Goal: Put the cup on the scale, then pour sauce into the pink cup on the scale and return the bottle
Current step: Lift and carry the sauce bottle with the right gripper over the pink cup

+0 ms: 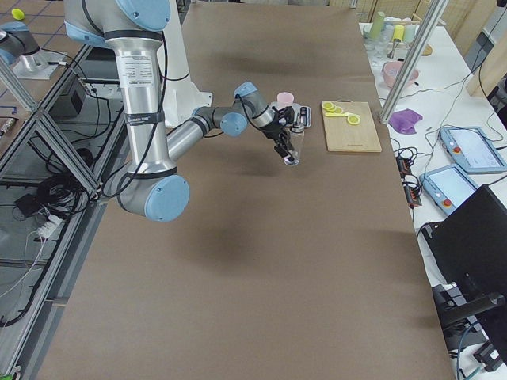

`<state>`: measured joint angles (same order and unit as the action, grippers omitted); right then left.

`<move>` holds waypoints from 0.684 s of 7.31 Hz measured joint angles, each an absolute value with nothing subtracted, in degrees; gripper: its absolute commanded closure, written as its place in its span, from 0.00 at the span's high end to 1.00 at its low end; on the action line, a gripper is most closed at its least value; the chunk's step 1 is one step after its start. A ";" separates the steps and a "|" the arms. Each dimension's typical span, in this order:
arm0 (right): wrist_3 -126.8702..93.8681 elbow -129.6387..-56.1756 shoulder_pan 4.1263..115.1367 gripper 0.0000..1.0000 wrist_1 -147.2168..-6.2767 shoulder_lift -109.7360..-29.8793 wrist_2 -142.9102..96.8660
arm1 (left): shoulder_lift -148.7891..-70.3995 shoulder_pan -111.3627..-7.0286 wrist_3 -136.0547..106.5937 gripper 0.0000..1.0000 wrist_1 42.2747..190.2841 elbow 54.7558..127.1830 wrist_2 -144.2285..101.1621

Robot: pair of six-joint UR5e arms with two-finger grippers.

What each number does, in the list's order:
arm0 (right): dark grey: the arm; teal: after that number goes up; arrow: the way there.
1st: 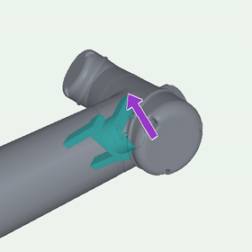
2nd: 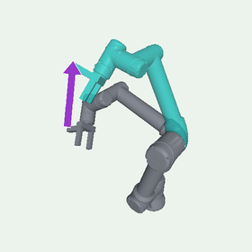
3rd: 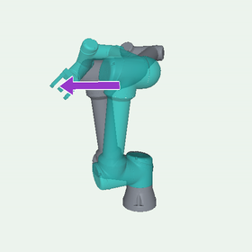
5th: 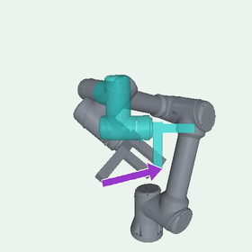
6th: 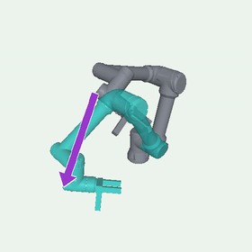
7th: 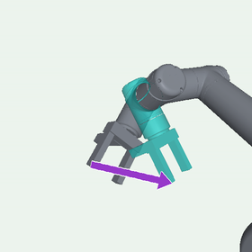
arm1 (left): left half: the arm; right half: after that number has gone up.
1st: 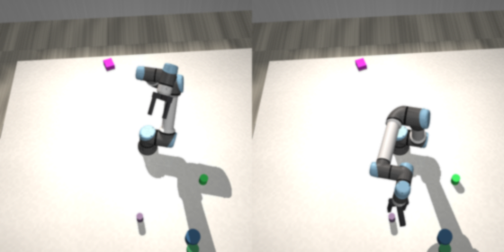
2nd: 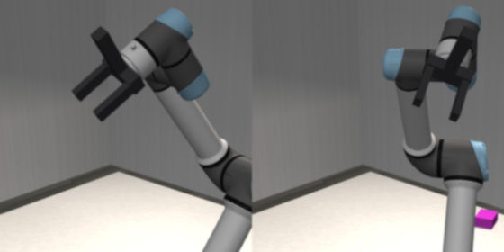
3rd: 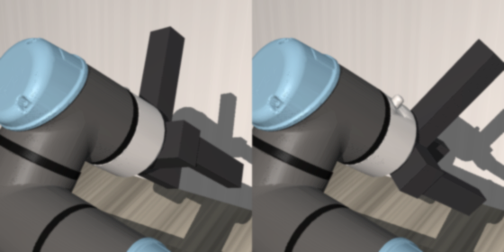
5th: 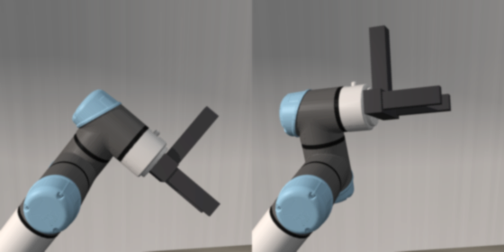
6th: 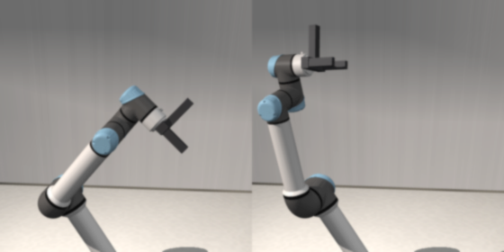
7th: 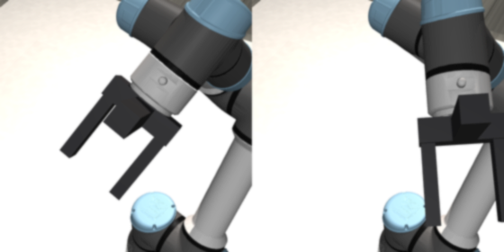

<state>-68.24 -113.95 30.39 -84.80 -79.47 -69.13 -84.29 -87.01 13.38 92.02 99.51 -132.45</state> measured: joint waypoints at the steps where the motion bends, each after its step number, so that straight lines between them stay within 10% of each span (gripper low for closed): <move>1: -70.31 -114.01 28.31 0.00 -90.07 -76.24 -67.46 | -84.29 -87.01 13.40 0.98 92.02 99.31 -132.45; 5: -72.98 -113.63 22.62 0.00 -108.06 -69.06 -62.40 | -84.15 -86.93 13.42 0.98 91.99 98.88 -132.51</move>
<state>-72.98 -113.63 22.62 -108.06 -69.06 -62.40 -84.15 -86.93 13.42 91.99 98.88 -132.51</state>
